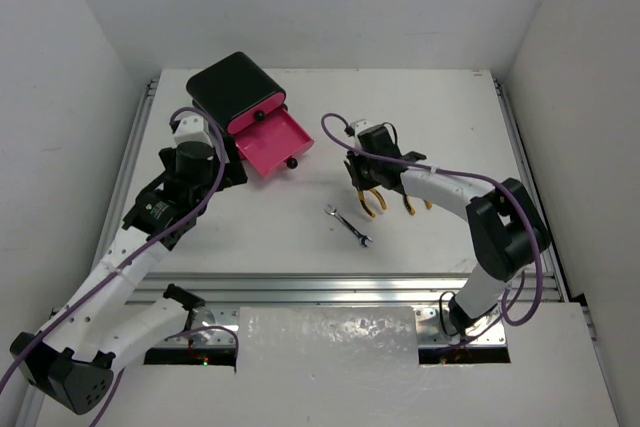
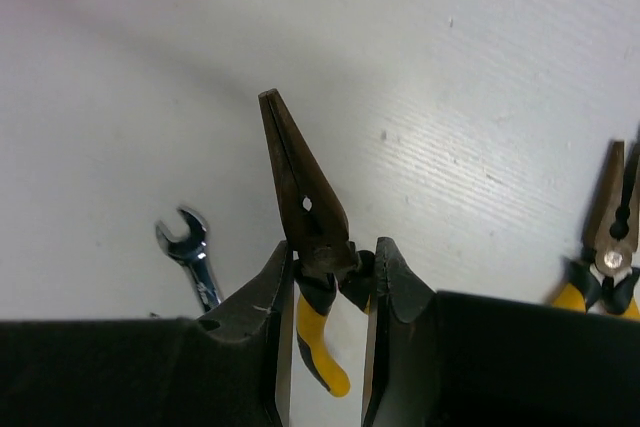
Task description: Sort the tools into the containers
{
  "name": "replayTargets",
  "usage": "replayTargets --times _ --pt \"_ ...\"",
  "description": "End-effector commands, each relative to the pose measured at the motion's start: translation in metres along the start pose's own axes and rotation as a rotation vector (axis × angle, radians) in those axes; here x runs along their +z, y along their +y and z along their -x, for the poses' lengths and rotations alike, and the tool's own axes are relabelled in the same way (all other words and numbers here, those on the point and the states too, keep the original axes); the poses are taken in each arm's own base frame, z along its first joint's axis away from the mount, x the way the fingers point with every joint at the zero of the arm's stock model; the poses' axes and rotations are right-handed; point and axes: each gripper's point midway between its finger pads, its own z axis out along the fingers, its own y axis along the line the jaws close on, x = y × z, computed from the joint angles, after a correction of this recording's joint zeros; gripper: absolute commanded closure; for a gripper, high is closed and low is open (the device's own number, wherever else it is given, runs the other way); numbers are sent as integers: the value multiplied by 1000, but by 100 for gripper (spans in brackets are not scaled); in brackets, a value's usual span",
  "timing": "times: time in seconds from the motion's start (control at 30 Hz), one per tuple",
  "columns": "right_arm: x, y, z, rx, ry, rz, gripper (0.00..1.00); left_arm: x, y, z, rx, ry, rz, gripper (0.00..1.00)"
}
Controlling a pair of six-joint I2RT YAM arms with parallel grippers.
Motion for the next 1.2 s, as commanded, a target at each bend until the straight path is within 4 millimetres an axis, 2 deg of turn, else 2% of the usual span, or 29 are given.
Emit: replayTargets --times 0.0,0.1,0.2,0.3,0.33,0.43,0.67,0.7,0.73,0.77,0.8,0.83,0.87,0.9,0.93,0.97,1.0,1.07,1.17 --pt "-15 15 48 37 -202 77 100 -1 2 11 -23 -45 3 0" --pt "-20 21 59 30 -284 115 100 -1 2 11 -23 -45 5 0" --pt "-30 38 75 10 -360 211 100 -1 2 11 -23 -44 5 0" --pt "-44 54 101 -6 -423 284 100 0 2 10 -22 -43 6 0" --pt "-50 61 118 -9 -457 310 100 0 3 10 -21 -41 8 0" --pt "-58 76 147 -30 -518 385 100 0 4 10 -20 -41 13 0" --pt "-55 105 201 -98 -601 522 100 0 4 11 -24 -47 16 0" --pt "-63 111 220 -130 -643 543 100 0 4 10 -22 -44 15 0" --pt "-52 119 218 -153 -622 581 100 0 4 10 -22 -44 15 0" --pt "-51 122 223 -172 -628 598 100 1 4 10 -22 -44 15 0" --pt "-61 128 242 -201 -670 620 100 0 4 10 -22 -42 16 0" --pt "-58 131 245 -244 -671 635 100 1 4 9 -21 -41 17 0" --pt "-44 134 243 -258 -651 645 100 1 4 10 -21 -42 19 0" --pt "-50 136 258 -297 -682 645 100 1 5 10 -22 -44 20 0" --pt "-49 140 261 -319 -686 662 100 1 5 10 -22 -44 20 0" --pt "-36 140 259 -328 -668 667 100 1 6 10 -22 -46 24 0" --pt "-41 143 269 -353 -690 673 100 1 6 10 -22 -46 24 0" --pt "-36 149 275 -369 -697 691 100 1 6 10 -21 -45 26 0" --pt "-27 151 273 -381 -690 703 100 2 6 9 -19 -42 28 0"
